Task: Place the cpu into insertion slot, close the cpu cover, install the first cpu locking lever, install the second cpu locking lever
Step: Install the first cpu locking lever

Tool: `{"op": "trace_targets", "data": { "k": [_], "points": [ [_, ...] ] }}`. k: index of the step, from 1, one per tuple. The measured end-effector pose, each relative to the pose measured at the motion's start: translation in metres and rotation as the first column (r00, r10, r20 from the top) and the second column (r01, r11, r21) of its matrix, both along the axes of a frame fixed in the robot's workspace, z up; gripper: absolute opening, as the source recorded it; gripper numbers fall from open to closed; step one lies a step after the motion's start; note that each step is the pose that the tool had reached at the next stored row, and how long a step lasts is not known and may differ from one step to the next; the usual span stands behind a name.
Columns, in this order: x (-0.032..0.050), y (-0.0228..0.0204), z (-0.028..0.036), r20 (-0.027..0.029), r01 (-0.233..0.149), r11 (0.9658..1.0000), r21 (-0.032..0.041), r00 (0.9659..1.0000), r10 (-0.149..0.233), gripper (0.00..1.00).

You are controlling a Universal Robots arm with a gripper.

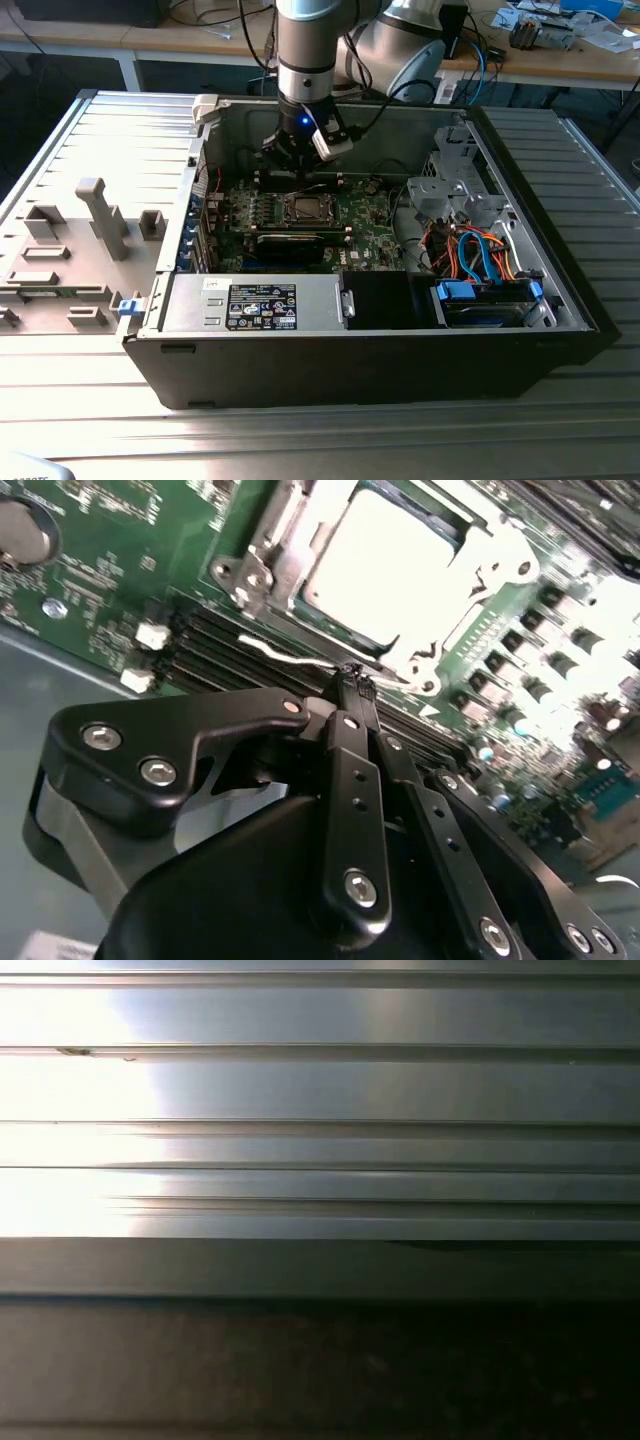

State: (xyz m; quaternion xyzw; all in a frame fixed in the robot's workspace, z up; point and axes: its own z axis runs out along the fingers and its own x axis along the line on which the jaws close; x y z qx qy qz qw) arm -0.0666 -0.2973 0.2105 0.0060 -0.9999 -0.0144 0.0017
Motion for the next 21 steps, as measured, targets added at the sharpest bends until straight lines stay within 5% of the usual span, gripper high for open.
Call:
{"op": "trace_targets", "data": {
  "k": [4,12,17,21],
  "points": [
    [0.0116,0.0000,-0.0045,-0.0011,0.000,1.0000,0.0000,1.0000,0.000,0.11],
    [0.0201,-0.0001,-0.0075,-0.0013,0.000,1.0000,0.0001,1.0000,0.000,0.11],
    [0.0184,0.0003,-0.0034,0.0013,-0.001,1.0000,0.0003,1.0000,0.001,0.11],
    [0.0066,0.0014,-0.0021,0.0083,-0.001,1.0000,0.0004,1.0000,0.001,0.11]
  ]
}}
